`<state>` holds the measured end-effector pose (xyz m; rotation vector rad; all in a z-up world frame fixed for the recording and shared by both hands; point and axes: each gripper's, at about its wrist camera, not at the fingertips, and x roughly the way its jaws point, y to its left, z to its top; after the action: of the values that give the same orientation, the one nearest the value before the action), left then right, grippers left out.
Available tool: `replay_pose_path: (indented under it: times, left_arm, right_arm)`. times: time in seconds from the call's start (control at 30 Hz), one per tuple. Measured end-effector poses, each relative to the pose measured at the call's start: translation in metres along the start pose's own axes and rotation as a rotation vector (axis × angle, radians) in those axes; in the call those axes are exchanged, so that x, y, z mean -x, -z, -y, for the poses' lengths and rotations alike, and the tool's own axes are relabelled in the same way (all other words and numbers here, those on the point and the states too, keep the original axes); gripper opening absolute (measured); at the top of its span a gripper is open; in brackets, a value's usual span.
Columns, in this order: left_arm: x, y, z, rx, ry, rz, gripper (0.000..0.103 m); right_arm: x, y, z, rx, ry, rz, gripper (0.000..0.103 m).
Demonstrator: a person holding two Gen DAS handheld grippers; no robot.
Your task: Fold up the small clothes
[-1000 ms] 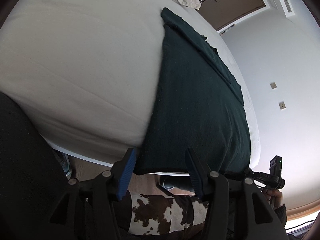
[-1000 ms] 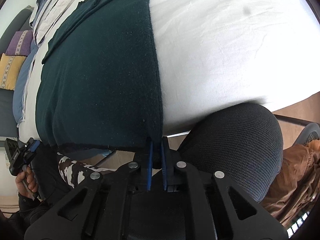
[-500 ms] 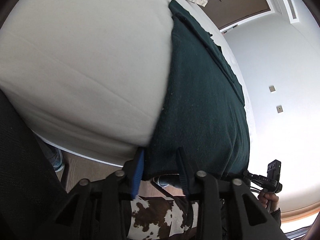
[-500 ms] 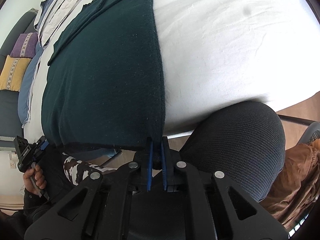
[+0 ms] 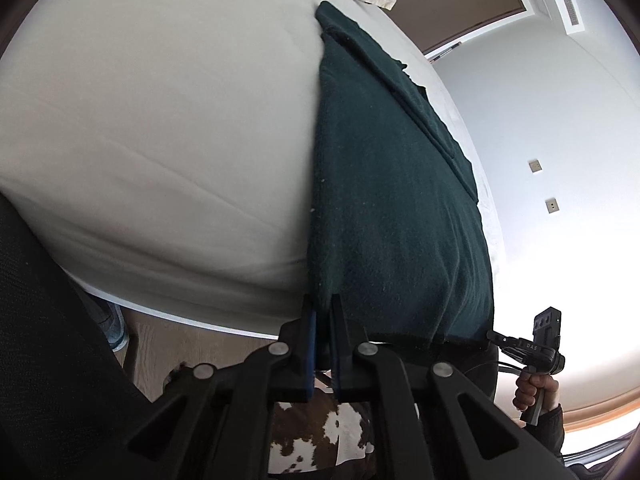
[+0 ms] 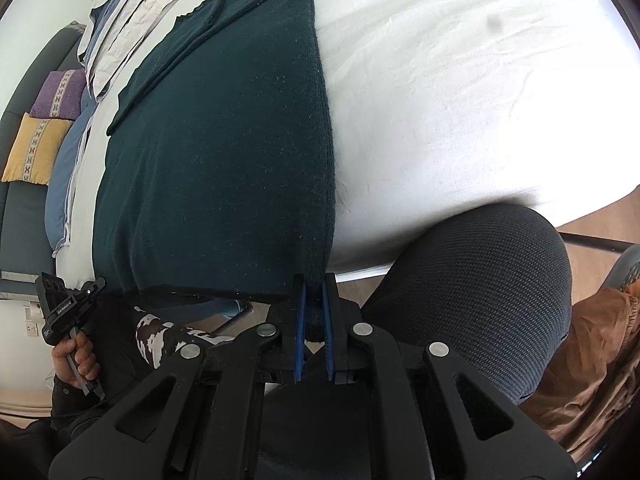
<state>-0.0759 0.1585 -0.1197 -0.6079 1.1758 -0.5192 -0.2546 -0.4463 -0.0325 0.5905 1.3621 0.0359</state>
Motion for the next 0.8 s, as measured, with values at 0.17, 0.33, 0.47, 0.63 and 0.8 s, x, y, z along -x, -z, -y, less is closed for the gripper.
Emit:
replay_pose_path:
  times: [0.17, 0.33, 0.47, 0.63, 0.8]
  left_arm:
    - [0.031, -0.015, 0.001, 0.066, 0.165, 0.096, 0.006]
    - [0.052, -0.037, 0.014, 0.105, 0.292, 0.174, 0.006]
    - [0.057, -0.054, 0.024, 0.129, 0.359, 0.215, 0.006]
    - [0.057, -0.083, 0.030, 0.171, 0.433, 0.267, 0.006]
    - [0.053, -0.123, 0.037, 0.209, 0.476, 0.311, 0.006]
  right_arm:
    - [0.019, -0.004, -0.002, -0.018, -0.111, 0.063, 0.007]
    - [0.053, -0.019, -0.013, -0.033, -0.286, 0.201, 0.006]
    - [0.079, -0.037, -0.022, -0.046, -0.387, 0.313, 0.006]
    - [0.098, -0.066, -0.030, -0.066, -0.442, 0.405, 0.006]
    - [0.105, -0.104, -0.033, -0.098, -0.470, 0.473, 0.006]
